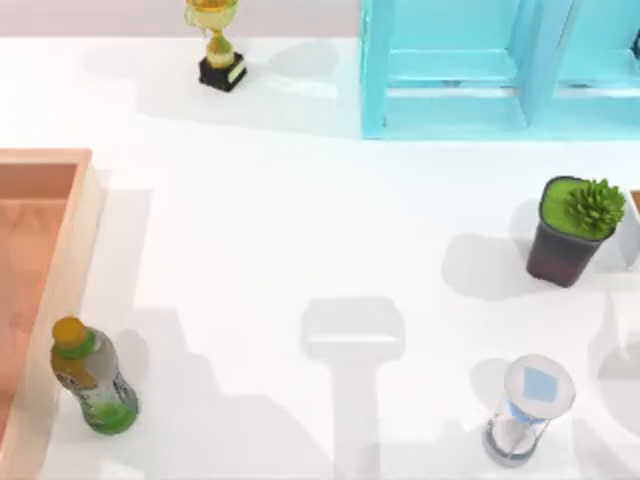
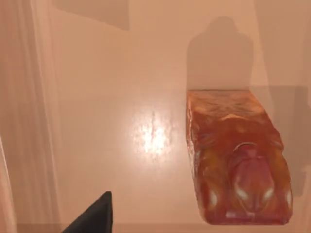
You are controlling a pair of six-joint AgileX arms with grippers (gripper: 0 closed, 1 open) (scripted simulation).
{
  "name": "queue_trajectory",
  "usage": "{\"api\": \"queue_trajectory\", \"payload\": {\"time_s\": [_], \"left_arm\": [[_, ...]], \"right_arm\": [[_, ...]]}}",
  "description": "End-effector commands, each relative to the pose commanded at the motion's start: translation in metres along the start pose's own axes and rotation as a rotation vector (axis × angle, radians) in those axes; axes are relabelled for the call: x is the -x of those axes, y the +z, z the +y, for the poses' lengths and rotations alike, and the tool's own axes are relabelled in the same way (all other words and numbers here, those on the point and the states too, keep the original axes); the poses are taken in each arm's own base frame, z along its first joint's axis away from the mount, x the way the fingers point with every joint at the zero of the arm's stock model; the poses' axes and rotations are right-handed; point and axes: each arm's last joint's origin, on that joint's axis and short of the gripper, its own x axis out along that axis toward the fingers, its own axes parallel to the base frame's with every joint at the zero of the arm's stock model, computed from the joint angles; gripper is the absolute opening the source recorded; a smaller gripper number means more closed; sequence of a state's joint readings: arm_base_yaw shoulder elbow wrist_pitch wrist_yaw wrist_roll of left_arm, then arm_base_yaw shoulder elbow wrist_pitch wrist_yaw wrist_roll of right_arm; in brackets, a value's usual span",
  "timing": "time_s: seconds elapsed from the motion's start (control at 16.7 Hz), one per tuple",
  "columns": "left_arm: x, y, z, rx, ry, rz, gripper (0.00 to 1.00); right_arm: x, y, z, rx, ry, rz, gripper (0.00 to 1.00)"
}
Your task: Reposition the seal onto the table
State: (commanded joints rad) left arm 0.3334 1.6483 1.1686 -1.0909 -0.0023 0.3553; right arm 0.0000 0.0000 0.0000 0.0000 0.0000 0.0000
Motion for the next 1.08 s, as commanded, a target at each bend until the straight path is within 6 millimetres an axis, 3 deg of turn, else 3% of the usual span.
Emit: {"api": "queue_trajectory", "payload": {"time_s": [0.42,0.78,1.08], "left_arm": [[-0.066,-0.002,0.000,-0.001,0.000,0.000,1.00],[-0.073,-0.003,0.000,0.000,0.000,0.000,1.00],[-0.073,-0.003,0.000,0.000,0.000,0.000,0.62]], "right_arm": [[0.000,0.000,0.000,0.000,0.000,0.000,1.00],[0.000,0.000,0.000,0.000,0.000,0.000,1.00],[0.000,0.000,0.000,0.000,0.000,0.000,1.00]]}}
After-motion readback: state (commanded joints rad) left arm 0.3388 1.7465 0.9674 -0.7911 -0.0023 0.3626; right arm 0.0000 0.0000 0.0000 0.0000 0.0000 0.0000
